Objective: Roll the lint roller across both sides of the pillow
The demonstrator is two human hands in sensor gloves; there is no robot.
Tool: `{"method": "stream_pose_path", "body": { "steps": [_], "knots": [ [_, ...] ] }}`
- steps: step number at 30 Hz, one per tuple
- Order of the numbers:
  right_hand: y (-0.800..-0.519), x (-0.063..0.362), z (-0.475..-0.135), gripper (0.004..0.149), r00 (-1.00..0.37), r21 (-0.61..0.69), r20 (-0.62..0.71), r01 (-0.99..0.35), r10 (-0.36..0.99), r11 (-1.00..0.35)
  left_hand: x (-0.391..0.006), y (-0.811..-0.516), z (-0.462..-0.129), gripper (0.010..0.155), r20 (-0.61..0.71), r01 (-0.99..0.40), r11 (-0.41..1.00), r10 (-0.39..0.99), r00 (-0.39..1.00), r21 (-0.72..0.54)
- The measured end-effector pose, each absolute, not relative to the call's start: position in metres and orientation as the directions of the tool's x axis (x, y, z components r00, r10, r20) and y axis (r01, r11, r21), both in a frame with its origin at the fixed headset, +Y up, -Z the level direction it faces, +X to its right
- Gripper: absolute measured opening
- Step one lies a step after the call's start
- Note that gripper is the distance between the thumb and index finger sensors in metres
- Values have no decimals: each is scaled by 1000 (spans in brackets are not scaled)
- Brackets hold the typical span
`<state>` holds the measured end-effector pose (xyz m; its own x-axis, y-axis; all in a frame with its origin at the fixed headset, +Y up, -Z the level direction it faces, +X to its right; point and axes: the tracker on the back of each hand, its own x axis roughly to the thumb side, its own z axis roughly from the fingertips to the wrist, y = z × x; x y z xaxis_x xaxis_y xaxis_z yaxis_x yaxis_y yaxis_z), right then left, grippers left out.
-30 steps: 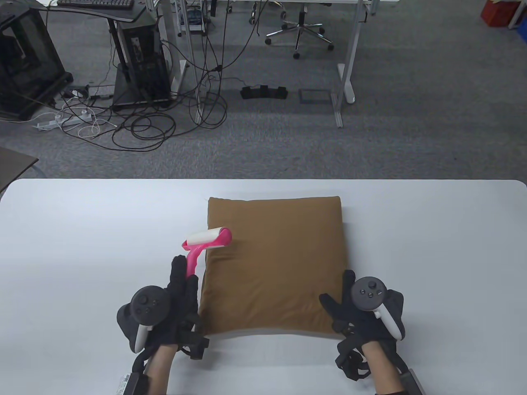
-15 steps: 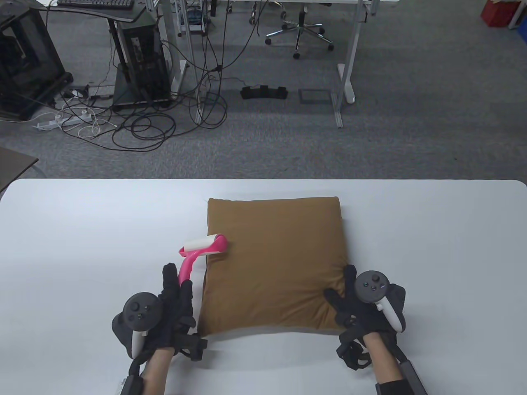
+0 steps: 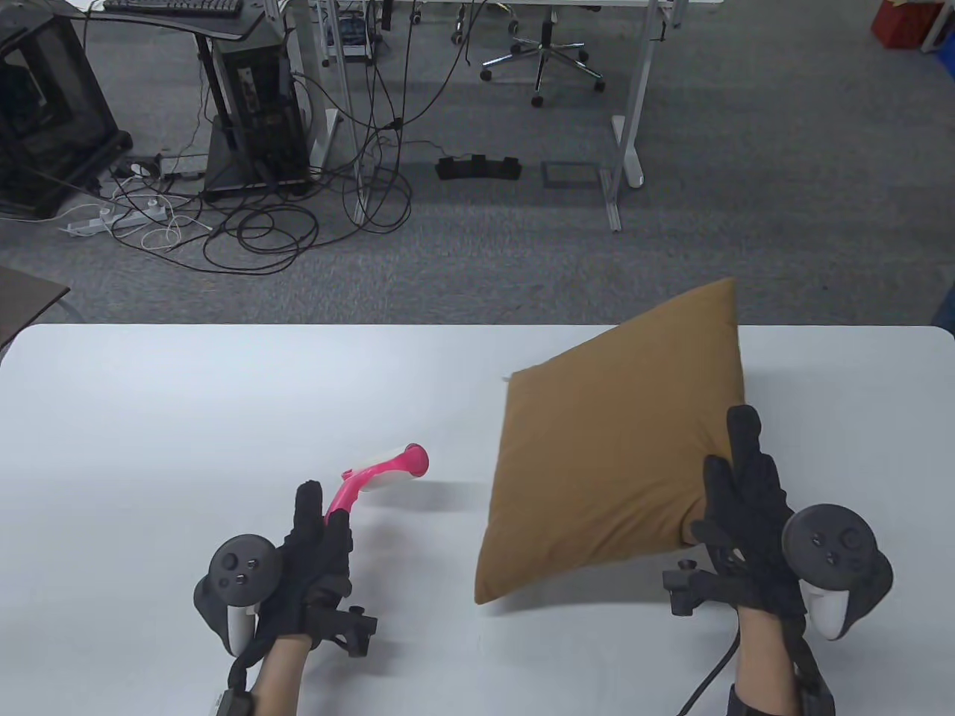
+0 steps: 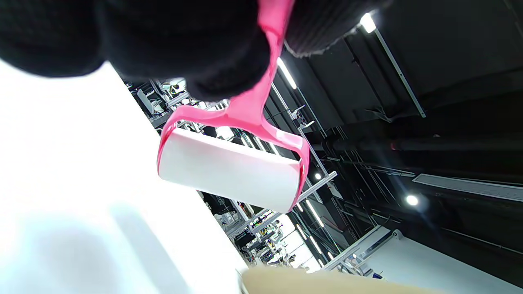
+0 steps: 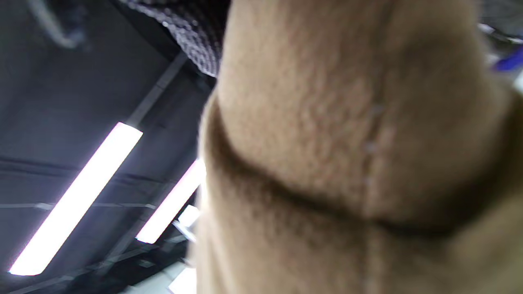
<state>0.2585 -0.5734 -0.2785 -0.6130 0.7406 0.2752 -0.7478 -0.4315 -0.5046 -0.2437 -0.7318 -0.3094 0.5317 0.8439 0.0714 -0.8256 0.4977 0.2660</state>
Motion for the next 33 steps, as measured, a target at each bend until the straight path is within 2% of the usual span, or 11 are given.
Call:
{"method": "stream_pose_path", "body": {
  "steps": [3,7,14,18,21,28,33],
  "knots": [
    [-547,236,-260,57,-719,-550,328,-673,613,-495,-246,-732,-308,72,67,-826,491,847,527,278],
    [-542,189,-257,57,-842,-551,318,-538,436,-638,-253,-730,-306,71,60,-836,454,868,493,308],
    [-551,104,-282,58,-796,-412,455,-586,399,-698,-265,-730,-301,72,47,-846,402,895,444,350],
    [-574,56,-300,57,-697,-238,523,-673,491,-701,-273,-731,-299,72,36,-846,376,907,420,378],
    [-594,29,-308,57,-678,-163,538,-667,501,-727,-278,-731,-299,72,31,-846,361,914,405,392],
    [-653,-37,-314,55,-716,-58,544,-552,438,-832,-290,-729,-296,71,56,-836,322,921,385,445],
    [-680,-64,-320,55,-746,-19,529,-487,404,-873,-301,-735,-296,69,-3,-790,384,900,435,478]
  ]
}}
